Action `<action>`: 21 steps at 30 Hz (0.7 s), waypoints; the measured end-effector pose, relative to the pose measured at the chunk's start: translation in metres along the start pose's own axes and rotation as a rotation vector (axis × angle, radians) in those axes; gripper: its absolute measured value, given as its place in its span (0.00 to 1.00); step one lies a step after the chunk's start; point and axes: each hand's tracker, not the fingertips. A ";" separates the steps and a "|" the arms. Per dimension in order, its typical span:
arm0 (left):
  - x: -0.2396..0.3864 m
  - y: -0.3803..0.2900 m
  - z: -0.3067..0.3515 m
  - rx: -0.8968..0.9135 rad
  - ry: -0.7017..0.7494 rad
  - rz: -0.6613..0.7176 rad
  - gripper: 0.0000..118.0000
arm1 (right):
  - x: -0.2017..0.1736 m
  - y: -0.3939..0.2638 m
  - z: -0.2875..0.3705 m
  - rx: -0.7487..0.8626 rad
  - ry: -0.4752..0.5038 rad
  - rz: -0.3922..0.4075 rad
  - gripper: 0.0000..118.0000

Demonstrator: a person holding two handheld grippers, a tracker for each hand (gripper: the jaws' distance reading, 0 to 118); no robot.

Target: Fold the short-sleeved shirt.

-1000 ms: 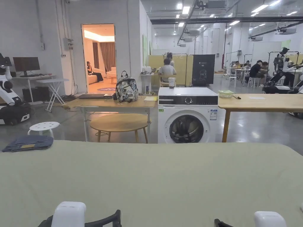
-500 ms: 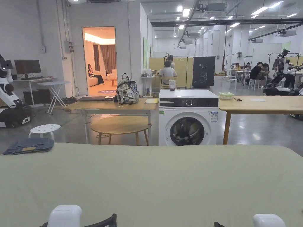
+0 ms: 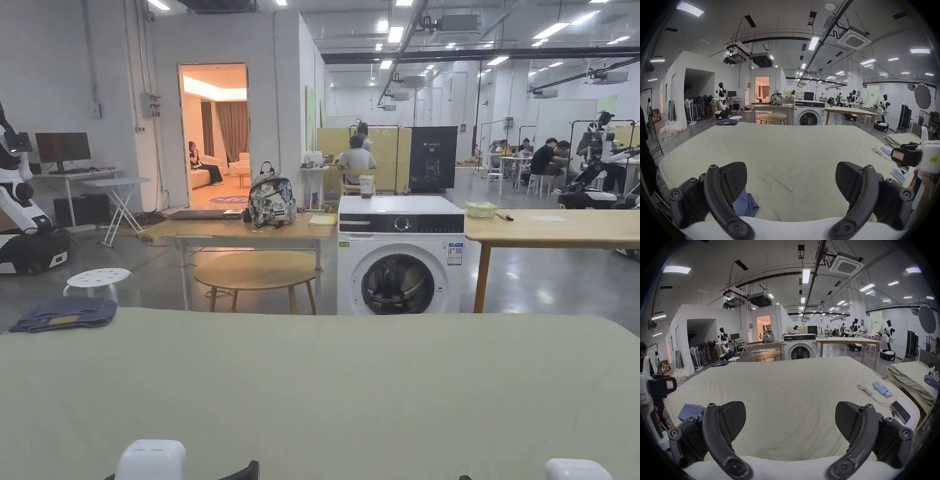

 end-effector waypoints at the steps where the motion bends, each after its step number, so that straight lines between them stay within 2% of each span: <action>1: 0.000 0.000 0.000 0.002 0.001 0.000 0.93 | 0.001 -0.001 0.000 -0.001 -0.001 -0.006 0.94; 9: 0.001 0.000 -0.001 -0.012 0.010 0.015 0.93 | 0.001 0.001 -0.001 -0.020 -0.012 -0.064 0.94; 11: 0.001 -0.001 -0.001 -0.013 0.011 0.017 0.93 | 0.005 0.001 -0.002 -0.033 0.037 -0.145 0.94; 14: 0.002 0.000 0.000 -0.013 0.007 0.013 0.93 | 0.011 0.003 -0.005 -0.062 0.043 -0.225 0.94; 17: 0.002 0.001 0.001 -0.009 0.006 0.018 0.93 | 0.015 0.003 -0.010 -0.084 0.025 -0.236 0.94; 21: 0.002 0.003 0.001 -0.006 -0.008 0.038 0.93 | 0.019 0.002 -0.012 -0.094 0.050 -0.252 0.94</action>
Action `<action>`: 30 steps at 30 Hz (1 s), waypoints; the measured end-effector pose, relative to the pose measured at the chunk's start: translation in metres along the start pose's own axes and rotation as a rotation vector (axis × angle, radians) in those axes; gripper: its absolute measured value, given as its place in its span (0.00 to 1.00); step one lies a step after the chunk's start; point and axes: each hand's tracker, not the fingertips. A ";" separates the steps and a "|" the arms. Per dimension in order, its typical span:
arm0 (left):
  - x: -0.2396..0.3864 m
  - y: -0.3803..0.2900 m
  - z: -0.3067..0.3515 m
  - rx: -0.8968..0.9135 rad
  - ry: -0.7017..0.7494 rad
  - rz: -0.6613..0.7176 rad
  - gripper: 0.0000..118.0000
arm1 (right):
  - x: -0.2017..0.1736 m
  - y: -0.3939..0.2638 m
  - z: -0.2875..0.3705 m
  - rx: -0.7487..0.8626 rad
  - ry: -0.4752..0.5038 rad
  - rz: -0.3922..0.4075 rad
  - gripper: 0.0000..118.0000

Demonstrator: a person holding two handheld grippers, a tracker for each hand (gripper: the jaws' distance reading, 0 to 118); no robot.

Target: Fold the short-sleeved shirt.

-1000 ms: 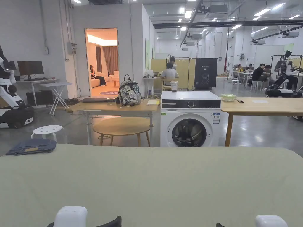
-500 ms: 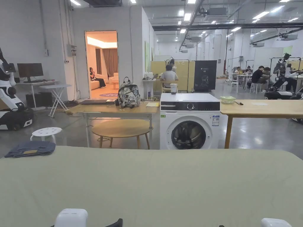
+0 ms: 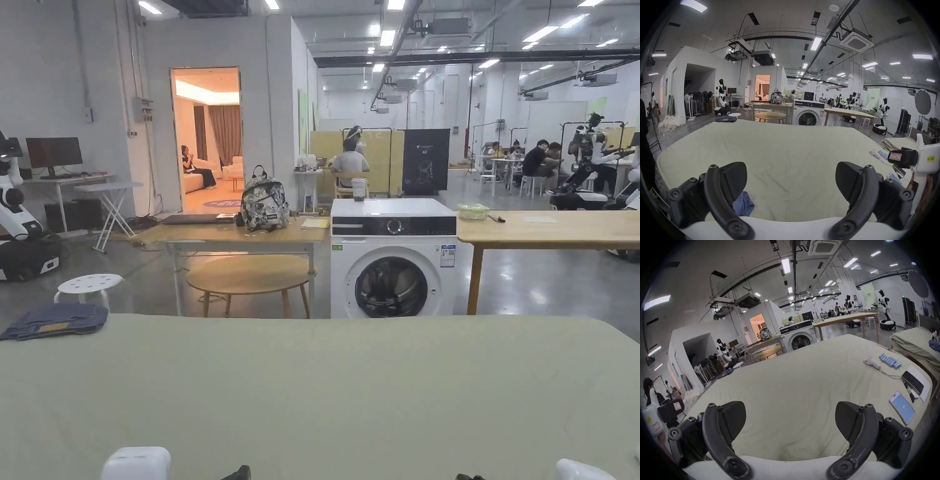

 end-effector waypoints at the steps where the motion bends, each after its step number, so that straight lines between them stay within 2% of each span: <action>1: 0.000 0.001 0.000 -0.001 -0.005 0.008 0.93 | 0.000 0.001 -0.002 -0.010 -0.006 -0.005 0.94; 5: -0.001 0.007 0.004 0.005 -0.065 0.066 0.93 | -0.001 0.002 -0.005 -0.040 -0.013 -0.001 0.94; 11: 0.001 0.011 0.004 0.006 -0.078 0.067 0.93 | 0.000 0.002 -0.007 -0.053 0.041 -0.035 0.94; 18: -0.002 0.008 0.000 -0.010 -0.068 0.095 0.93 | -0.006 -0.002 -0.010 -0.077 -0.010 0.005 0.94; 23: -0.002 0.005 -0.001 -0.023 -0.067 0.099 0.93 | -0.011 -0.001 -0.011 -0.147 -0.071 -0.027 0.94; 30: -0.005 0.004 -0.002 -0.024 -0.068 0.112 0.93 | -0.002 -0.002 -0.014 -0.165 -0.015 -0.110 0.94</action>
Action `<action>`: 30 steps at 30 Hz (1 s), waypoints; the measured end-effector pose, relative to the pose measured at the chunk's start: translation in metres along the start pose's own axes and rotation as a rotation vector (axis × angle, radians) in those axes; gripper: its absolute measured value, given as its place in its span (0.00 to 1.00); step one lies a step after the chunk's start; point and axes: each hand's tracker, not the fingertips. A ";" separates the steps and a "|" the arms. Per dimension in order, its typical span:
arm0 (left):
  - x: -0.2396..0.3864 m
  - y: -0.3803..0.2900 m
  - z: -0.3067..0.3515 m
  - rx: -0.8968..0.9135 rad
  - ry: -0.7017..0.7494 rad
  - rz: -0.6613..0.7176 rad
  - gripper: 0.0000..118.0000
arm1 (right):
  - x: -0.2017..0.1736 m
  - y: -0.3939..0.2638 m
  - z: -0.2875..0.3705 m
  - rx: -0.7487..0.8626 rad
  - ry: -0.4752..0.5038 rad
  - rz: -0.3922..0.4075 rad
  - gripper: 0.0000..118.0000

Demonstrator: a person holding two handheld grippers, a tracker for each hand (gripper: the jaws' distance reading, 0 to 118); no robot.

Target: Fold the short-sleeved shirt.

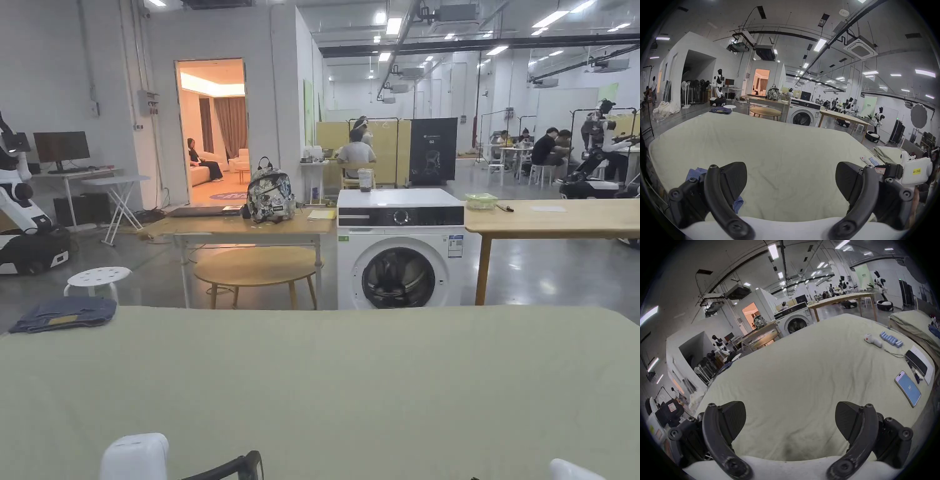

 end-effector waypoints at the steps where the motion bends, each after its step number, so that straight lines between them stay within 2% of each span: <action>1: 0.000 0.000 0.000 0.003 0.002 0.000 0.93 | 0.000 0.000 0.000 -0.001 -0.001 0.000 0.94; 4: -0.002 0.001 0.000 0.013 -0.057 0.000 0.93 | -0.002 0.002 -0.004 0.013 -0.024 0.027 0.94; 7: -0.009 0.002 -0.010 -0.044 -0.201 0.120 0.93 | -0.005 0.002 -0.004 0.013 -0.020 0.046 0.94; 13: -0.012 0.002 -0.026 -0.132 -0.238 0.363 0.93 | -0.006 -0.001 -0.010 -0.006 0.020 0.057 0.94; 15: -0.013 0.005 -0.030 -0.182 -0.189 0.351 0.93 | -0.006 -0.001 -0.012 -0.011 0.004 0.069 0.94; 19: -0.015 0.003 -0.032 -0.149 -0.128 0.284 0.93 | -0.004 0.002 -0.013 -0.015 -0.008 0.058 0.94; 26: -0.015 -0.007 -0.034 -0.119 -0.164 0.270 0.93 | -0.004 -0.002 -0.018 -0.023 -0.006 0.057 0.94; 30: -0.009 -0.009 -0.041 -0.181 -0.062 0.239 0.93 | -0.007 -0.005 -0.019 -0.025 -0.007 0.081 0.94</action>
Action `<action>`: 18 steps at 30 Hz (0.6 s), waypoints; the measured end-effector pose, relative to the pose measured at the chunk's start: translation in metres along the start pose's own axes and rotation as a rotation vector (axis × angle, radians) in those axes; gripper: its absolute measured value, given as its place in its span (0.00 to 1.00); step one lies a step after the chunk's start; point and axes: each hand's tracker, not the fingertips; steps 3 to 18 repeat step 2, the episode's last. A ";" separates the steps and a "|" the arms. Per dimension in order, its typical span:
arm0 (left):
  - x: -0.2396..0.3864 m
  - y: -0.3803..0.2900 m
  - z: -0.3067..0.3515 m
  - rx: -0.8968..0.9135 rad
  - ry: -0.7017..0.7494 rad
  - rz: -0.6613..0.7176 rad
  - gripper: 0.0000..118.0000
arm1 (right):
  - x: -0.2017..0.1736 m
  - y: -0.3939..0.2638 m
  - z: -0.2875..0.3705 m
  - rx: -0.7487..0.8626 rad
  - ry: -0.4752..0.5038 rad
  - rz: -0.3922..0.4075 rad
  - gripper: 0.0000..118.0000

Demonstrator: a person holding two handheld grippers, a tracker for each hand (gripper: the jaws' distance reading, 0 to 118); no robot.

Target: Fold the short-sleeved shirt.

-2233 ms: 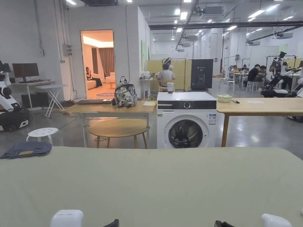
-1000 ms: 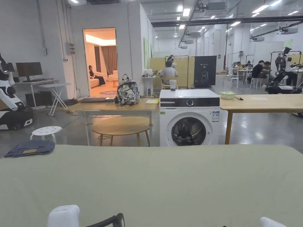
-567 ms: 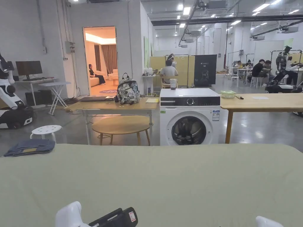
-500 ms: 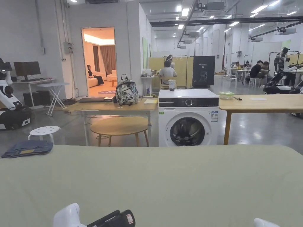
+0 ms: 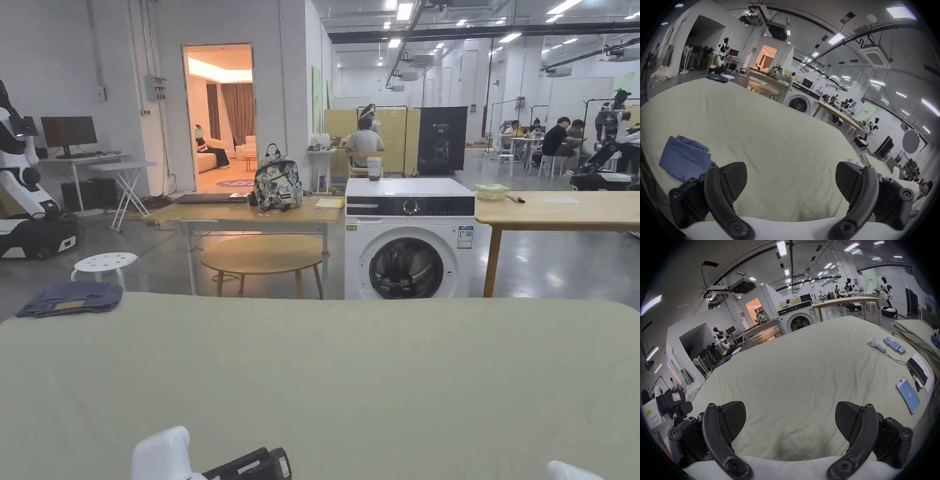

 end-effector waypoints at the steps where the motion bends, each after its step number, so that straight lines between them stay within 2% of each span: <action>1: 0.002 -0.002 -0.001 0.010 0.001 0.009 0.93 | -0.002 0.000 0.000 0.002 0.003 0.004 0.94; 18: 0.002 -0.002 -0.002 0.011 0.004 0.018 0.93 | -0.004 -0.001 0.000 0.000 0.001 0.009 0.94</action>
